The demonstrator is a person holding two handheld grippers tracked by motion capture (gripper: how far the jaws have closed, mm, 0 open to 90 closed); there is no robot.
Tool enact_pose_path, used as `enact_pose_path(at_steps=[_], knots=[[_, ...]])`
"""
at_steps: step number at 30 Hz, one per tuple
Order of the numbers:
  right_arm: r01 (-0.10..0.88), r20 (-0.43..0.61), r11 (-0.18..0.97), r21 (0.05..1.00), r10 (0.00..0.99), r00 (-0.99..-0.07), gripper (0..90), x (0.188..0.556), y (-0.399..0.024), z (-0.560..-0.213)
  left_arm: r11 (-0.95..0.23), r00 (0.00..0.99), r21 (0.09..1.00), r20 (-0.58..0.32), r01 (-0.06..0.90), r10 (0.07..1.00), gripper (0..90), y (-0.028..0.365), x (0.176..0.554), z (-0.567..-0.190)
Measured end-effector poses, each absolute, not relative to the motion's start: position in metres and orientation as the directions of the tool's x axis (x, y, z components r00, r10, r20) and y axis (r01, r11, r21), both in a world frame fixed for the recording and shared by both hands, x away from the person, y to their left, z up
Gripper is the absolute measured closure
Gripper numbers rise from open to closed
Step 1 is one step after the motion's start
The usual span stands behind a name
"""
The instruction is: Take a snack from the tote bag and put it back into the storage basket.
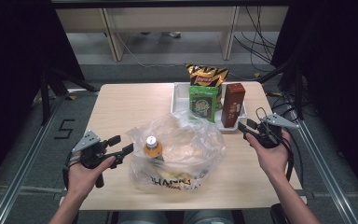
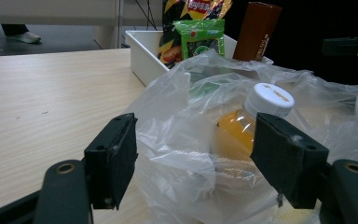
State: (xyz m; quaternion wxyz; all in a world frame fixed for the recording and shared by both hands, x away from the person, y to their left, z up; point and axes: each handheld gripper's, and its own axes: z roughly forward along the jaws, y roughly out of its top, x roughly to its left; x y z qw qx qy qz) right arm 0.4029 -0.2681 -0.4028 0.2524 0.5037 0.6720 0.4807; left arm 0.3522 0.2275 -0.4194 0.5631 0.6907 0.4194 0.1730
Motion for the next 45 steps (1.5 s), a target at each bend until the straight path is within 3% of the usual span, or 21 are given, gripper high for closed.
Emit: enact_pose_path(at_steps=[3,5,8,12,26,45], knots=[[0.422,0.109,0.067,0.904,0.919,-0.379,57.7,0.405,-0.274,-0.404,-0.003,0.6,0.924,-0.245,0.382,0.761,30.2,0.224,0.351,-0.418],[0.441,0.155,0.017,0.897,0.923,-0.351,57.5,0.405,-0.272,-0.405,-0.007,0.607,0.926,-0.242,0.378,0.757,30.2,0.222,0.35,-0.416],[0.437,0.105,0.067,0.897,0.928,-0.358,57.2,0.405,-0.277,-0.405,-0.011,0.619,0.929,-0.238,0.371,0.749,29.9,0.218,0.349,-0.414],[0.448,0.149,0.025,0.894,0.926,-0.347,56.7,0.404,-0.276,-0.405,-0.008,0.628,0.93,-0.242,0.367,0.739,29.5,0.215,0.347,-0.412],[0.461,0.16,0.014,0.887,0.928,-0.337,54.6,0.407,-0.276,-0.407,-0.051,0.69,0.945,-0.198,0.322,0.696,28.9,0.18,0.35,-0.402],[0.487,0.15,0.029,0.873,0.934,-0.324,54.1,0.404,-0.278,-0.411,-0.135,0.678,0.932,-0.14,0.336,0.722,25.4,0.151,0.365,-0.432]])
